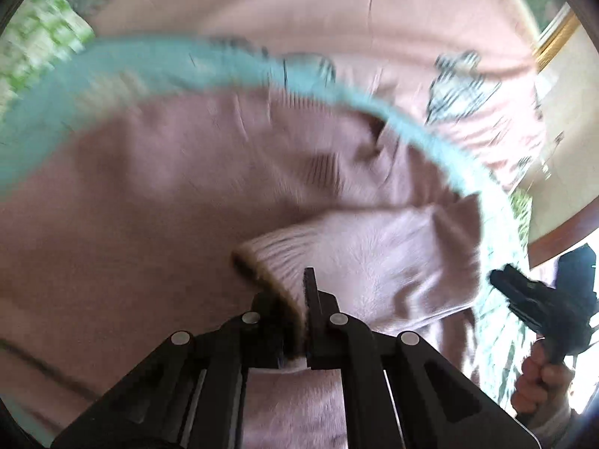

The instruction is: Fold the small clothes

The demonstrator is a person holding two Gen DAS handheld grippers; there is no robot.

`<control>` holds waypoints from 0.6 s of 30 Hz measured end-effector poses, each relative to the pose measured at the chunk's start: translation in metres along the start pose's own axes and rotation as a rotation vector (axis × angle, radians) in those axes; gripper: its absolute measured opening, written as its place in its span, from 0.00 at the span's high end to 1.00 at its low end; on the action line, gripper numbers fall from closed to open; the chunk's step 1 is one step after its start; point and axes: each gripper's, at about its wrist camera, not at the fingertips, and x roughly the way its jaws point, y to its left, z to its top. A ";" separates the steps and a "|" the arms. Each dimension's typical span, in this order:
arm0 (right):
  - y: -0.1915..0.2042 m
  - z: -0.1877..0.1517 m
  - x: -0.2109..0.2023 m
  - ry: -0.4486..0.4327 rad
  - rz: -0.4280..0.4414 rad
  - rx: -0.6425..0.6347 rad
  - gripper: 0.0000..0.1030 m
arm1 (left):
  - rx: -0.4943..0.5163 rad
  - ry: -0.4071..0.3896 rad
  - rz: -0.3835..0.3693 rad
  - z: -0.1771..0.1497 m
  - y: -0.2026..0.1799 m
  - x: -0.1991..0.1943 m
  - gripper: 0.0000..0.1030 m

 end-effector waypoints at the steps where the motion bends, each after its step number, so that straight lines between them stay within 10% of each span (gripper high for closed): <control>1: -0.002 0.002 -0.005 -0.012 -0.010 0.000 0.71 | -0.007 -0.030 0.003 -0.004 0.004 -0.016 0.96; 6: -0.021 0.012 -0.021 -0.071 -0.077 0.016 0.68 | -0.117 -0.048 0.076 -0.020 0.063 -0.043 0.96; 10: -0.041 0.023 -0.017 -0.072 -0.142 0.069 0.36 | -0.166 -0.034 0.072 -0.032 0.078 -0.040 0.96; 18: -0.062 0.066 0.020 -0.030 -0.194 0.052 0.35 | -0.179 -0.031 0.115 -0.034 0.072 -0.024 0.95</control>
